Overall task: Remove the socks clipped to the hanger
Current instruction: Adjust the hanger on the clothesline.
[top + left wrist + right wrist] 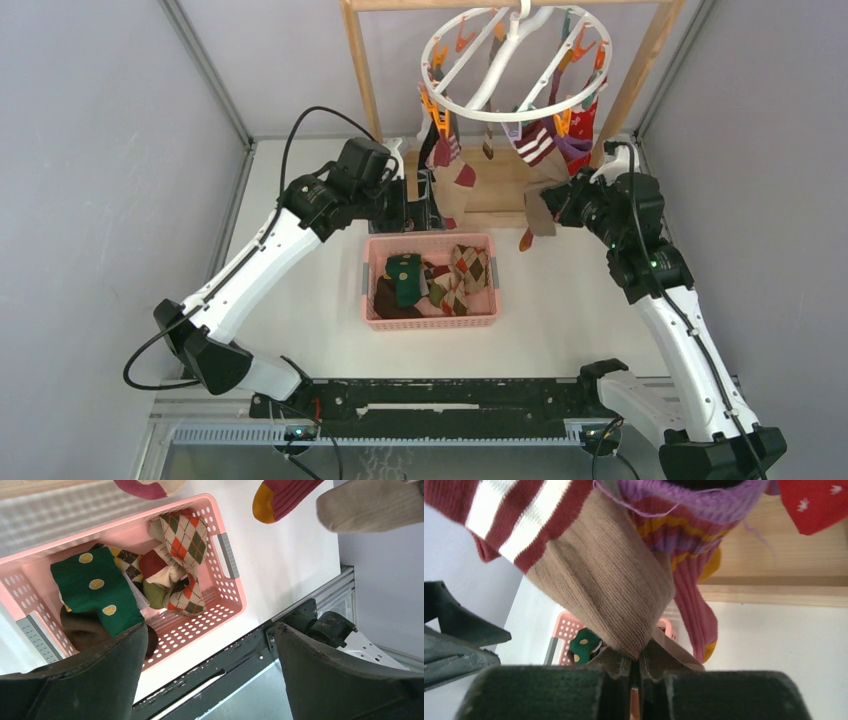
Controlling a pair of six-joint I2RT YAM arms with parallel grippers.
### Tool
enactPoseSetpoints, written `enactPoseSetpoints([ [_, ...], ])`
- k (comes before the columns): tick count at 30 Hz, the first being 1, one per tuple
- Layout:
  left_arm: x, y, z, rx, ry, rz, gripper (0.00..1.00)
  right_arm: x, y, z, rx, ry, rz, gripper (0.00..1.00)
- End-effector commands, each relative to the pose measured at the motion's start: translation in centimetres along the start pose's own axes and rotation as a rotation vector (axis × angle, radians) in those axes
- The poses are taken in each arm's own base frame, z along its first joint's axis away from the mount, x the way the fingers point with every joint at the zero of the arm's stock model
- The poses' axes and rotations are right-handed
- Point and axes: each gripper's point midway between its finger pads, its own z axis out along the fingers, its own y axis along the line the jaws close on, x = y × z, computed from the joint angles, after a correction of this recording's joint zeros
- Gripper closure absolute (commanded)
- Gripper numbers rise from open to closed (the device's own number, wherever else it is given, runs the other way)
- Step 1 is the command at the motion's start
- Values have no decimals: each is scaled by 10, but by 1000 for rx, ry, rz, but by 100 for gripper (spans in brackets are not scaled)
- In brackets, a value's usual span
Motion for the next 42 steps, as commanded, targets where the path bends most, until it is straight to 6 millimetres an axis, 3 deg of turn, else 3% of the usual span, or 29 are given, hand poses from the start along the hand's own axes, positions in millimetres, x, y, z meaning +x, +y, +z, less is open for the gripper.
enactPoseSetpoints([
  [1, -16, -17, -12, 61, -46, 32, 0, -38, 5, -10, -11, -98, -8, 93],
  [8, -16, -18, -14, 65, -39, 39, 0, -50, -7, -11, 26, -127, 8, 93],
  [19, -15, -24, -24, 105, -64, 57, 0, -80, -55, -10, 158, -192, 96, 94],
  [35, -7, -20, -32, 131, -105, 32, 0, -110, -100, 10, 252, -219, 157, 95],
  [42, -3, -18, -33, 125, -99, 22, 0, -131, -110, 21, 252, -258, 174, 94],
])
